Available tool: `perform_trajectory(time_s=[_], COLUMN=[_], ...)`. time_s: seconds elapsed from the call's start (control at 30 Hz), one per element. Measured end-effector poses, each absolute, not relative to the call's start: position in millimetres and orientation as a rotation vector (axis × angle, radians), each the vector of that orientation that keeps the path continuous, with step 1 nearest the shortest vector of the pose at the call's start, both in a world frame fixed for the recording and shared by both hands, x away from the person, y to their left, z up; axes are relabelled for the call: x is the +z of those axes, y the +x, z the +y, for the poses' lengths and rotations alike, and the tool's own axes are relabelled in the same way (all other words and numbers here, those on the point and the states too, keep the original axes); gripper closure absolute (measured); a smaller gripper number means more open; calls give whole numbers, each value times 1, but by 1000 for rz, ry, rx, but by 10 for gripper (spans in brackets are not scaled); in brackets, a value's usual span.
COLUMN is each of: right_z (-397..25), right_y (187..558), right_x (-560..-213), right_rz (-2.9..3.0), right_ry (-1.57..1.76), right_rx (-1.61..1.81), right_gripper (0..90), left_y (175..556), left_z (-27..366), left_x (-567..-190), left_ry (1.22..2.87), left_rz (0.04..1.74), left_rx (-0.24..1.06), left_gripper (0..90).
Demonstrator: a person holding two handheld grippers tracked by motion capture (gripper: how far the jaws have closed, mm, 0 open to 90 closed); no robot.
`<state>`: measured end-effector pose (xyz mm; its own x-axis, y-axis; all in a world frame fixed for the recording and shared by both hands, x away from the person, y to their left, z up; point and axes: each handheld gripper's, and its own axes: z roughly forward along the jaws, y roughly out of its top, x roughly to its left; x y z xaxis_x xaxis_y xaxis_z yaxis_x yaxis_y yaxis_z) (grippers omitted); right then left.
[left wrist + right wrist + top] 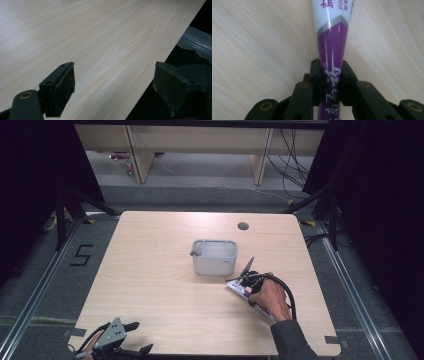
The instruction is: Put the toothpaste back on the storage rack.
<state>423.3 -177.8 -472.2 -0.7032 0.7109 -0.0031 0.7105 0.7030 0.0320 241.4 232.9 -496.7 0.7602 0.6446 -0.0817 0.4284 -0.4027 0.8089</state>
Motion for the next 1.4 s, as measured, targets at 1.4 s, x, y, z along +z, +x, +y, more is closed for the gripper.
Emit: perform_trajectory(time_s=[1.4], right_z=[-224], right_y=[388], right_x=[-398], right_rz=[2518], right_ry=[1144], right_rx=[914], right_gripper=[767], left_y=[242], left_z=[232], left_x=[-497], left_ry=[2046], left_rz=[813], left_rx=[310], left_gripper=[167])
